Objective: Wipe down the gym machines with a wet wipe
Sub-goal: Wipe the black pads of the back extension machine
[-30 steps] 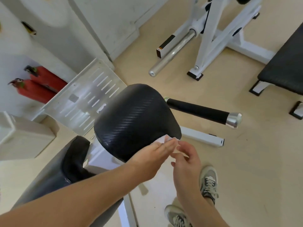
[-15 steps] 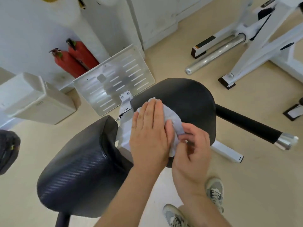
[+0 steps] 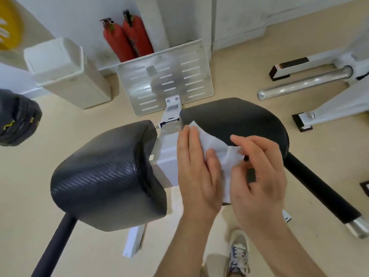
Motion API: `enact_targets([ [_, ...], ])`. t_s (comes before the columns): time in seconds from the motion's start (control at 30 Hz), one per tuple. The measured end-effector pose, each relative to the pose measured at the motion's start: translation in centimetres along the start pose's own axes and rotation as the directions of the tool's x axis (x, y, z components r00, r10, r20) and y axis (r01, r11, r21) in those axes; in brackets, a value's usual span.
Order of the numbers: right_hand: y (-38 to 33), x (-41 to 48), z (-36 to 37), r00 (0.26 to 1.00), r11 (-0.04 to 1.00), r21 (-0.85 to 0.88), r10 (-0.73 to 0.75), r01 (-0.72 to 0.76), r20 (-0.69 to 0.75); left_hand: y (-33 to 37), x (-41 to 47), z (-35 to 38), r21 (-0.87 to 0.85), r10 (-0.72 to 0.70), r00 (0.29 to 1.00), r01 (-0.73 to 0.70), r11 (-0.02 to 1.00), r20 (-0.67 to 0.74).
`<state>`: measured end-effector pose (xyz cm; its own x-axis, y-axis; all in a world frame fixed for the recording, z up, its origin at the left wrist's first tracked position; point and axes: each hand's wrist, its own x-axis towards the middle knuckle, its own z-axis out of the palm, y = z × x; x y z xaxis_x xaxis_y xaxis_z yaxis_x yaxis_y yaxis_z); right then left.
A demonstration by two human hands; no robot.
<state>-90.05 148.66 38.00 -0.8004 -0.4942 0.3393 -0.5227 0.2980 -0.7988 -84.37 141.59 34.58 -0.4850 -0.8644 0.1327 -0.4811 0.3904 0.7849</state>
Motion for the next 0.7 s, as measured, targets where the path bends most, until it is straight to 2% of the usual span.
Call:
enact_targets([
  [0.07, 0.2, 1.3, -0.1, 0.981, 0.991, -0.036, -0.121, 0.127, 0.149, 0.1, -1.7, 1.1, -0.128, -0.152, 0.983, 0.138, 0.982, -0.105],
  [0.17, 0.9, 2.3, 0.2, 0.881, 0.939, -0.080, -0.282, 0.335, 0.381, 0.5, -3.9, 2.2, -0.440, -0.363, 0.929, 0.296, 0.848, -0.073],
  [0.33, 1.5, 2.2, 0.0, 0.704, 0.791, -0.173, -0.392, 0.586, 0.592, -1.0, -7.2, 2.5, -0.362, -0.456, 0.889, 0.409, 0.838, -0.050],
  [0.4, 1.6, 2.2, 0.3, 0.591, 0.690, -0.172, -0.432, 0.703, 0.682, -0.9, -7.3, 2.2, -0.500, -0.518, 0.855, 0.454, 0.737, 0.012],
  [0.47, 2.1, 2.3, 0.7, 0.461, 0.590, -0.115, -0.480, 0.799, 0.746, -0.9, -7.4, 1.6, -0.541, -0.545, 0.836, 0.488, 0.685, 0.065],
  [0.6, 3.0, 3.0, 0.7, 0.189, 0.392, 0.034, -0.516, 0.919, 0.836, -1.7, -7.9, 0.9, -0.482, -0.577, 0.808, 0.555, 0.678, 0.118],
  [0.67, 3.2, 4.1, 0.5, 0.077, 0.306, 0.095, -0.506, 0.947, 0.859, -1.5, -7.8, 0.3, -0.439, -0.603, 0.785, 0.597, 0.672, 0.144],
  [0.7, 3.1, 4.8, 0.5, 0.028, 0.270, 0.127, -0.504, 0.954, 0.863, -1.1, -7.6, -0.1, -0.405, -0.589, 0.796, 0.590, 0.699, 0.142],
])
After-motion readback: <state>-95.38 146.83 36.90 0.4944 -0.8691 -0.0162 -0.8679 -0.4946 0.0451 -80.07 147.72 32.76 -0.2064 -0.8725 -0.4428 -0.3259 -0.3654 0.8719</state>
